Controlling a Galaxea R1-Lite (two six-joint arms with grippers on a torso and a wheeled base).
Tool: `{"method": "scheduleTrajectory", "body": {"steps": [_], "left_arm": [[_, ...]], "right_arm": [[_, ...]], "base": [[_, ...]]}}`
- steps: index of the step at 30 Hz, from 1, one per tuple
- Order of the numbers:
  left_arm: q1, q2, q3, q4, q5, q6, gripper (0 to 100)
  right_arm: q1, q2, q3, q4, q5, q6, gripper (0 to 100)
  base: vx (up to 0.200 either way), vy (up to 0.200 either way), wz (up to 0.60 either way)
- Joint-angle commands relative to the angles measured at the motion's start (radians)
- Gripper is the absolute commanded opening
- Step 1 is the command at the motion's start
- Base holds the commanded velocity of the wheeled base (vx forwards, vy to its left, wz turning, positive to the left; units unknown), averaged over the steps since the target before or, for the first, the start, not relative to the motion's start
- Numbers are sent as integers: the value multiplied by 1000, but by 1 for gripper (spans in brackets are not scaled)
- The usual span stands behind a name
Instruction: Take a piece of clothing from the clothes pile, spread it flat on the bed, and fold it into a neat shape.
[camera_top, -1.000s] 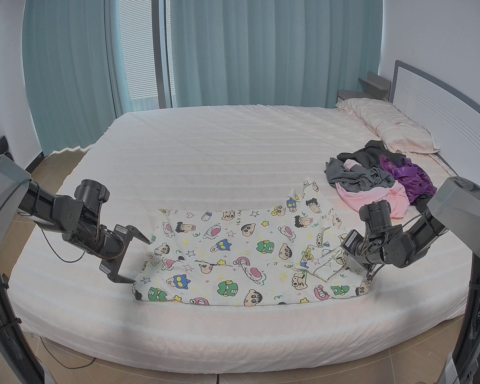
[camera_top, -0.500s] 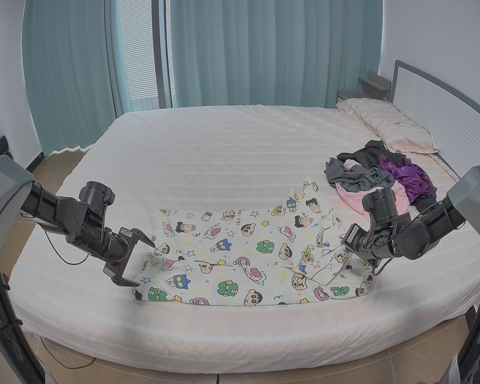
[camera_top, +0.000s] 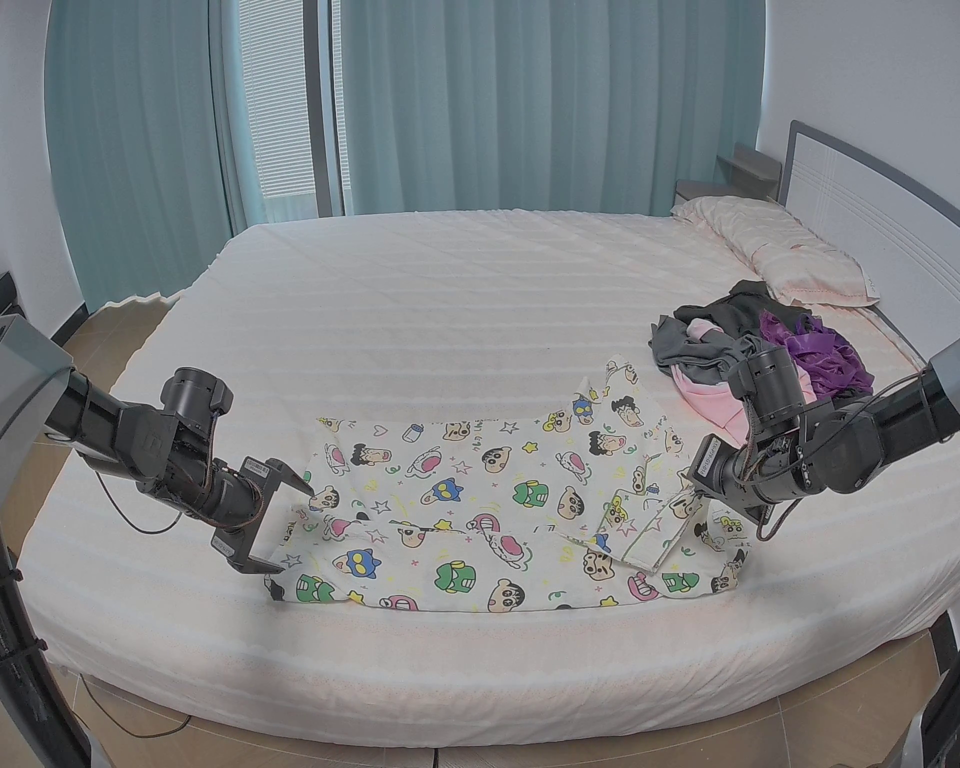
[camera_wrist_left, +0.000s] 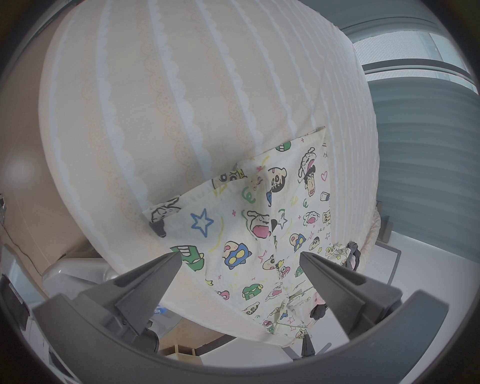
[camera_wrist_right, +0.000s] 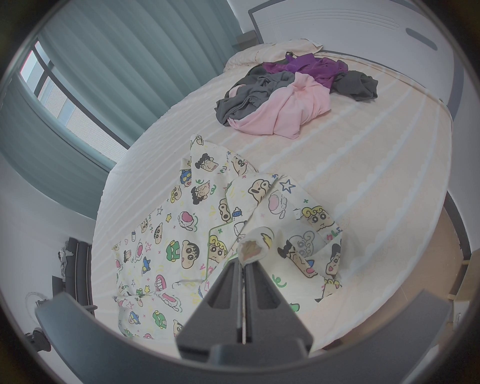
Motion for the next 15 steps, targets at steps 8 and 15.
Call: {"method": "scheduleTrajectory", "body": {"steps": [8,15], "left_arm": [[-10,2,31,-29,3,0,100],[-12,2,31,-29,3,0,100]], "right_arm": [[42,-70,69,79,-11,3,0],[63,-81,158,70,-50,4,0]], "base": [[0,0,0],[0,0,0]]}}
